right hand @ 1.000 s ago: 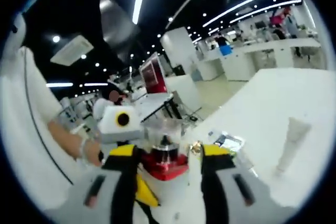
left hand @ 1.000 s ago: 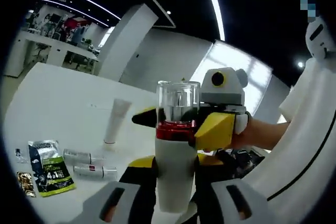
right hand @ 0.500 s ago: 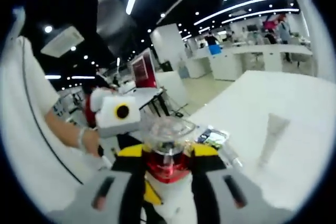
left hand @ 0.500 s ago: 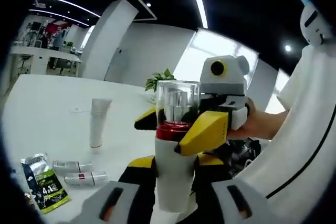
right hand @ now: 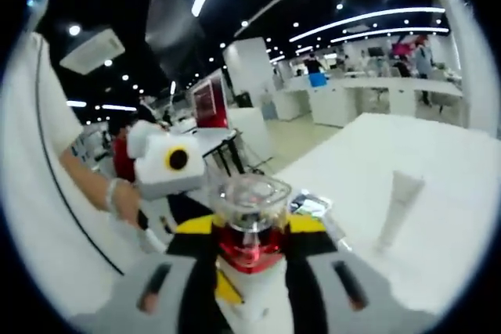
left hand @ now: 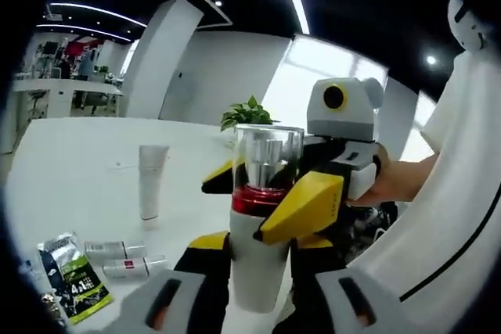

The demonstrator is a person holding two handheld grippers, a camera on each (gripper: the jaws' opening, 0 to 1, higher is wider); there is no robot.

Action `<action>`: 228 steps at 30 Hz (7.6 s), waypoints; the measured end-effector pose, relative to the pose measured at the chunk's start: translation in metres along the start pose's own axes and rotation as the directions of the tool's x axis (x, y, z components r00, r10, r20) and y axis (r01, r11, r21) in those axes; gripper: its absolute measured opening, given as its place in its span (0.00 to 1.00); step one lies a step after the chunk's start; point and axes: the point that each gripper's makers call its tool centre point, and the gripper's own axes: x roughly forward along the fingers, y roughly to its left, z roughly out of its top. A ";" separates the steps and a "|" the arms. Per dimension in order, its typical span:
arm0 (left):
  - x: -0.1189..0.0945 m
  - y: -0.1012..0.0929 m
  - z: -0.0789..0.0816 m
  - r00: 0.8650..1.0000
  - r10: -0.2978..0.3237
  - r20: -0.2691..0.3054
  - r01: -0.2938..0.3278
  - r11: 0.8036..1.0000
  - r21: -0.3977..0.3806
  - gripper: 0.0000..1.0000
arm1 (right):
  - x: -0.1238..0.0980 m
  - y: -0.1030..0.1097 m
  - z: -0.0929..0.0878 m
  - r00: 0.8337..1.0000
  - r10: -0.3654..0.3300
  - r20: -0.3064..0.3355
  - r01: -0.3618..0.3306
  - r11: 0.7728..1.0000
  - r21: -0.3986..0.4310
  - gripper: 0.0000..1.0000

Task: Arrange the skincare products in the storage area until every visible bottle or jar stands upright without overlapping.

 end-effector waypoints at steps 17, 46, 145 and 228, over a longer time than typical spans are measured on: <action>-0.024 0.023 -0.037 0.990 0.133 -0.056 -0.137 0.987 -0.086 0.35 | 0.002 -0.030 -0.049 0.998 -0.043 -0.039 0.044 0.999 0.026 0.30; -0.036 0.034 -0.039 0.976 0.205 -0.069 -0.213 0.966 -0.149 0.33 | 0.028 -0.063 -0.079 0.992 -0.123 -0.031 0.118 0.984 -0.134 0.30; -0.047 0.026 -0.086 0.943 0.332 -0.009 -0.312 0.876 -0.368 0.30 | -0.011 -0.052 -0.096 0.975 -0.009 -0.224 -0.054 0.961 -0.272 0.61; -0.051 0.047 -0.079 0.965 0.218 -0.145 -0.253 0.920 -0.301 0.30 | 0.021 -0.076 -0.149 0.954 -0.197 -0.224 0.196 0.980 -0.031 0.34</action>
